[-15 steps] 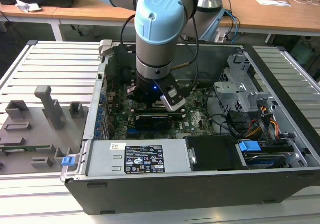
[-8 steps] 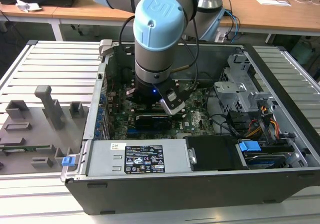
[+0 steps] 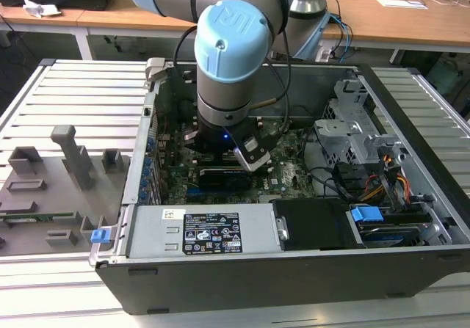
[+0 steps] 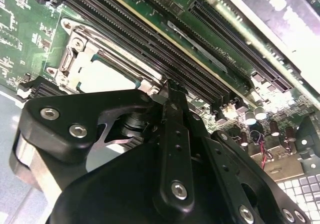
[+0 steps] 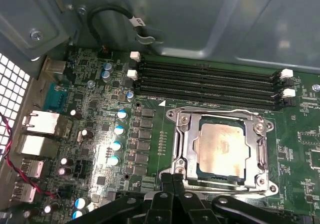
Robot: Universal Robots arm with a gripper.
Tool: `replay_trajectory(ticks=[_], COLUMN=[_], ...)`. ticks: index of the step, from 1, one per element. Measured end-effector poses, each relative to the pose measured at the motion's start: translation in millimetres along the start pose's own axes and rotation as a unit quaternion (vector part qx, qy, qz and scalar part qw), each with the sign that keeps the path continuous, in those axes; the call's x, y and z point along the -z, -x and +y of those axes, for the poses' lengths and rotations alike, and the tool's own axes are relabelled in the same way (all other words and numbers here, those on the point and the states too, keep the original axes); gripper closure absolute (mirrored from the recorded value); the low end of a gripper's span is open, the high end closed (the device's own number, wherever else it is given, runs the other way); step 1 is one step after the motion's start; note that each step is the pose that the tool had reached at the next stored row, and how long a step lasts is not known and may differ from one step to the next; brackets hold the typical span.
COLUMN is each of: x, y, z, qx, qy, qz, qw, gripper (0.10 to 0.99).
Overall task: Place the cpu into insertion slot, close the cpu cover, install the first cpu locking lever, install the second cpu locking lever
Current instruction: 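Install the second cpu locking lever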
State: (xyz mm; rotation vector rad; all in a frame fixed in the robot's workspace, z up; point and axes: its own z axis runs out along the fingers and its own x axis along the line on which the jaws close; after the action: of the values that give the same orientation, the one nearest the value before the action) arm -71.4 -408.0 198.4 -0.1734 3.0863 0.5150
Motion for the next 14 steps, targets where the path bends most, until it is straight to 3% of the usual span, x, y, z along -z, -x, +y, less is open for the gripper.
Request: replay_trajectory(ticks=[14], x=[-4.9], y=[-2.5], z=[1.8], qx=[0.0], qy=[0.0112], qz=[-0.0013], qw=[0.9999], gripper=[0.98])
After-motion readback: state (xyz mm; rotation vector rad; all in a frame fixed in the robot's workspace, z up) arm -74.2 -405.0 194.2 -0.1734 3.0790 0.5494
